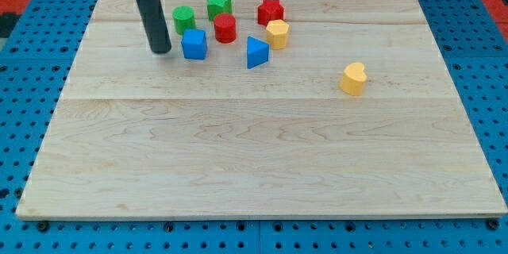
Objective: Push the yellow heart bit a up
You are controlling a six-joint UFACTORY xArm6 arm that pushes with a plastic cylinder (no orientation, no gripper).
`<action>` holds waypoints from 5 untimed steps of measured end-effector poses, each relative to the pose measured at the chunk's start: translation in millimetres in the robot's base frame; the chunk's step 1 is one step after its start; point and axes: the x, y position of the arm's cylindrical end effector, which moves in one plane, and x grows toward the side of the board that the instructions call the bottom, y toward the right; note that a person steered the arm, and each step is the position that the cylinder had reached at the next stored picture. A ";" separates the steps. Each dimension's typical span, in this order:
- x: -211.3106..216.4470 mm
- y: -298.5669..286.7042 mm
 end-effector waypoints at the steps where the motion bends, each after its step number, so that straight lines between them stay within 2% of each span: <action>1: 81.2 5.6; 2: 113.9 103.7; 4: 117.1 320.0; 5: 70.4 341.0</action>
